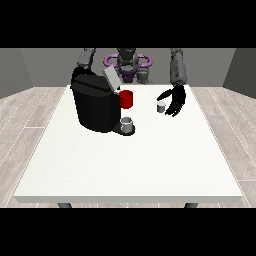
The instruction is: Insert the coffee pod into the coffee machine and close the lid
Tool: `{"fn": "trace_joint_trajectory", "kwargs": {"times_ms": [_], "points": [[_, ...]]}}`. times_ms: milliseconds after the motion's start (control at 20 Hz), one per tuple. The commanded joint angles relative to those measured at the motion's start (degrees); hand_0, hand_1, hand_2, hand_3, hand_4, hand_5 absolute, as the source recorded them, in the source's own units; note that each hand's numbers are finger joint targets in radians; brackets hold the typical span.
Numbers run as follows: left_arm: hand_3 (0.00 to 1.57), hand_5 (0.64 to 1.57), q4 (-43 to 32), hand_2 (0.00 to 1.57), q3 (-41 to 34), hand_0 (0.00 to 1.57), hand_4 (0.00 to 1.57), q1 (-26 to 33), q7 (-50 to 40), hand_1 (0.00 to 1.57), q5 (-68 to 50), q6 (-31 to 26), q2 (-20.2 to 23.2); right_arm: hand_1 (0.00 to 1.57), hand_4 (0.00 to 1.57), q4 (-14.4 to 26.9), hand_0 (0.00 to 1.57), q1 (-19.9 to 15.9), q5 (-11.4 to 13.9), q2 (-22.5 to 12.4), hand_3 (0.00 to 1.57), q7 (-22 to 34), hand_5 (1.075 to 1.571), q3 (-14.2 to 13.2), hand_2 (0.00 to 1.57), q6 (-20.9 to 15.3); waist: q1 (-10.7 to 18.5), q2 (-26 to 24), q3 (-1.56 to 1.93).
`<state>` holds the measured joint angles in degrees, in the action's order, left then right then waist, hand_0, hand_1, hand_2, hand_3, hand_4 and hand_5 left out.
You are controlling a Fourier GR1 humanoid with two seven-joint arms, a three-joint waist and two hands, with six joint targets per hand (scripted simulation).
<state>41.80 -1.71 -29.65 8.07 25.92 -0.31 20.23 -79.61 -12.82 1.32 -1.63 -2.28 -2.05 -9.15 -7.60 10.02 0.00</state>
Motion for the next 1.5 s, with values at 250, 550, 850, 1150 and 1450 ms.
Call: {"fn": "trace_joint_trajectory", "kwargs": {"times_ms": [250, 550, 850, 1150, 1450], "points": [[0.65, 1.571, -4.2, 0.85, 0.8, 0.69, 0.29, -0.5, 1.4, 0.69, 5.8, 7.9, -2.6, 0.0, 0.51, 0.0, 0.0, 2.7, -1.8, -0.2, 0.0, 0.6, 1.571, -0.8, 0.0, 1.2, -0.5, -3.3, -0.01], [0.86, 1.571, -7.4, 1.09, -0.3, 0.97, 0.32, -5.1, 4.2, 0.97, 8.5, 13.7, -1.4, 0.0, 0.52, -0.9, 0.0, -2.6, -3.2, -0.4, 0.0, -0.2, 1.571, -1.1, 0.0, 2.0, -2.9, 3.2, -0.02], [0.97, 1.571, -9.9, 1.17, 0.8, 1.11, 0.28, -3.8, 6.3, 1.11, 11.3, 12.6, 0.3, 0.0, 0.4, 1.4, 0.0, 0.7, -3.5, -1.1, 0.0, -3.3, 1.571, -1.8, 0.0, 2.6, -1.4, 2.0, -0.01], [1.41, 1.571, -6.4, 1.47, 2.6, 1.47, 0.61, -7.5, 6.7, 1.47, 10.9, 4.6, -1.0, 0.0, 0.44, 3.8, 0.0, 0.5, -4.1, -1.5, 0.0, 2.0, 1.571, -2.9, 0.0, 1.1, 0.7, -4.7, 0.02], [1.35, 1.571, -2.5, 1.38, 3.0, 1.32, 0.58, -13.4, 3.8, 1.32, 10.7, 0.0, -2.2, 0.0, 0.47, 9.1, 0.0, -0.7, -3.7, -0.4, 0.0, -3.5, 1.571, -3.2, 0.0, 0.6, 1.9, -4.9, 0.03]]}}
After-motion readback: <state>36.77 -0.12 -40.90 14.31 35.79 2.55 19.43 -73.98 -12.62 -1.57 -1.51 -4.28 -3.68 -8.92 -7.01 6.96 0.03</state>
